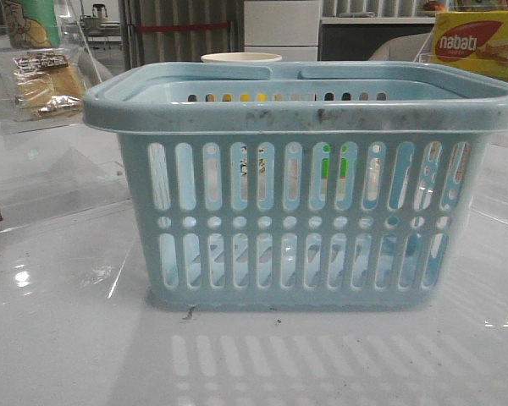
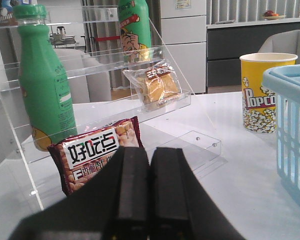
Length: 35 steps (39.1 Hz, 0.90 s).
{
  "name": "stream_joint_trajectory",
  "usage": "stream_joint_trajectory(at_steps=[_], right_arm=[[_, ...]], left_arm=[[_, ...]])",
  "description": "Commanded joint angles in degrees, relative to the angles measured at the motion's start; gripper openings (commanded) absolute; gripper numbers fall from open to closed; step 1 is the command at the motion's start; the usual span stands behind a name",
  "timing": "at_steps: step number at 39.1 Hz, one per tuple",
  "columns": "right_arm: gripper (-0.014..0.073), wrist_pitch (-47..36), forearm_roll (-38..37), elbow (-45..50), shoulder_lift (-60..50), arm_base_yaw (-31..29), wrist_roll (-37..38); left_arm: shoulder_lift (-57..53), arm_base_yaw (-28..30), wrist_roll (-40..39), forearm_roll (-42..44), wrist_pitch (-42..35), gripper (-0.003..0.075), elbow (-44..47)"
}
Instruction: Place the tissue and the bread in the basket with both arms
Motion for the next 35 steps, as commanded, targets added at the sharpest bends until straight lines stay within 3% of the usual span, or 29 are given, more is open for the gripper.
stream_joint_trajectory(at_steps=[1,14,26,35], right_arm=[[0.0028,-5.1,-0.7,0.0,-0.8,0.2,-0.4],[0.0028,-5.0,-0.7,-4.6,-0.8,0.2,-0.4],[0.0028,5.4,-0.7,-21.2,0.7,0.2,-0.4],[0.0028,6.0,-0.7,-31.0,9.5,0.2,-0.4]], left_arm=[[-1.1,0.1,-0.1,-0.4,-6.7,0.0092,0.0],[-1.0,0.0,-1.7,-3.0,-14.9,0.0092,-3.5],[-0.4,0.0,-1.7,-0.9,-2.8,0.0092,-21.8],[5.7,0.0,-1.7,0.7,5.1,0.0092,-35.0]])
